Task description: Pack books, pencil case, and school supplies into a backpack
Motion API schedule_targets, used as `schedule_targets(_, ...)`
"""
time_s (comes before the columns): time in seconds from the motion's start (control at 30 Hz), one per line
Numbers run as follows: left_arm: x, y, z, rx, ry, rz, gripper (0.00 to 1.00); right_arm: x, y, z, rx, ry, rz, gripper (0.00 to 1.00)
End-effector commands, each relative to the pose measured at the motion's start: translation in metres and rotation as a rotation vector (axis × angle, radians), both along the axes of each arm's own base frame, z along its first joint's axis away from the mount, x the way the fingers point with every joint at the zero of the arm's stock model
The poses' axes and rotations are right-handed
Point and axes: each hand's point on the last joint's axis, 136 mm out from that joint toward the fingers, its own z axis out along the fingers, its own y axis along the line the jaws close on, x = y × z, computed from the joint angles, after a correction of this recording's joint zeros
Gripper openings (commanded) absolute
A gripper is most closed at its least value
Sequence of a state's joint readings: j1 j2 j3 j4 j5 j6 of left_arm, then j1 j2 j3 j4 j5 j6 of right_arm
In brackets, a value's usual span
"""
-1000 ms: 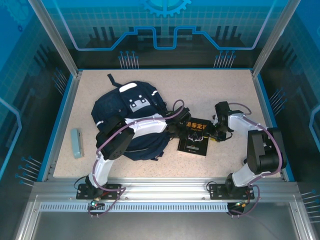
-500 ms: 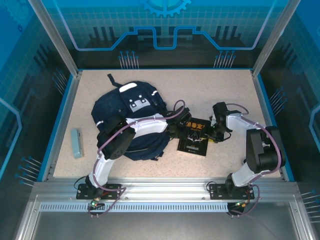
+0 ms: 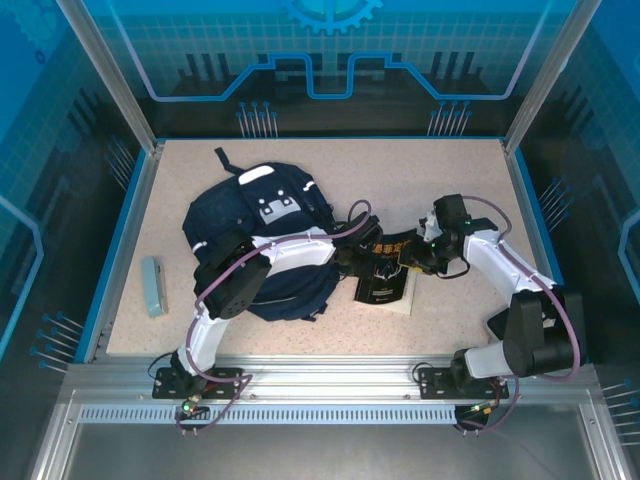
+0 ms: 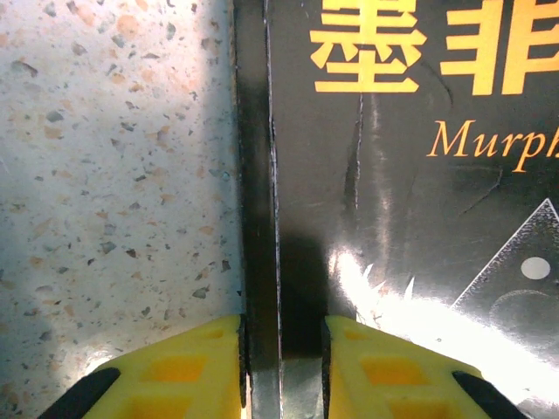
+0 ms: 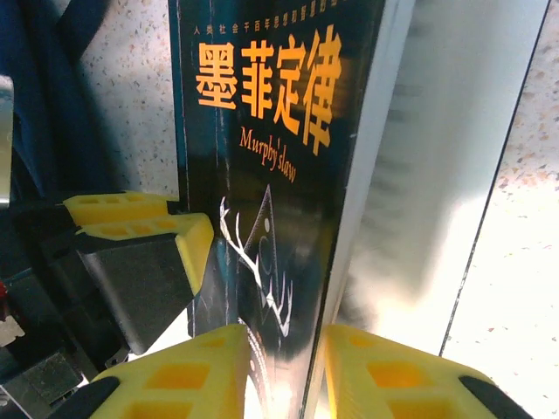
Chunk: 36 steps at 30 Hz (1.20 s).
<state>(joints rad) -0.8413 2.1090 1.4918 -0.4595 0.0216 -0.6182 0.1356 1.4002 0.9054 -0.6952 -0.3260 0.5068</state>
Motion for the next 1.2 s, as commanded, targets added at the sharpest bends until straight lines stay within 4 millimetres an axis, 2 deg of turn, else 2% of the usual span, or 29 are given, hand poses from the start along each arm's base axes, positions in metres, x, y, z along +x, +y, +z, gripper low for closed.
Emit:
schedule_targets(0.0, -0.028, 0.025, -0.052, 0.148, 0.119, -0.043, 0.26, -0.001, 0.009, 0.004, 0.029, 0.014, 0.010, 0.29)
schedule_targets(0.2, -0.028, 0.024, -0.047, 0.141, 0.114, -0.054, 0.25, 0.001, 0.007, -0.009, 0.016, 0.035, 0.005, 0.29)
schedule_targets(0.43, -0.024, 0.016, -0.029, 0.088, 0.084, -0.050, 0.25, 0.007, 0.011, -0.019, 0.022, 0.061, 0.025, 0.27)
schedule_targets(0.53, -0.016, 0.008, -0.002, 0.042, 0.029, -0.073, 0.26, 0.008, 0.009, -0.022, 0.016, 0.064, 0.020, 0.17)
schedule_targets(0.63, -0.004, 0.000, 0.041, -0.019, -0.048, -0.105, 0.34, 0.011, 0.005, -0.017, 0.005, 0.042, 0.007, 0.06)
schedule_targets(0.73, 0.008, -0.003, 0.088, -0.097, -0.123, -0.117, 0.47, 0.017, 0.002, 0.002, 0.018, -0.023, 0.000, 0.00)
schedule_targets(0.8, 0.016, 0.004, 0.118, -0.150, -0.158, -0.098, 0.61, 0.020, 0.004, 0.020, 0.044, -0.078, 0.008, 0.00)
schedule_targets(0.87, 0.020, 0.016, 0.138, -0.196, -0.179, -0.070, 0.72, 0.024, 0.009, 0.041, 0.089, -0.137, 0.032, 0.00)
schedule_targets(1.0, 0.022, 0.045, 0.163, -0.302, -0.176, -0.001, 0.85, 0.027, 0.027, 0.087, 0.209, -0.248, 0.105, 0.00)
schedule_targets(1.17, 0.021, 0.085, 0.176, -0.454, -0.130, 0.088, 0.90, 0.032, 0.049, 0.134, 0.350, -0.325, 0.181, 0.00)
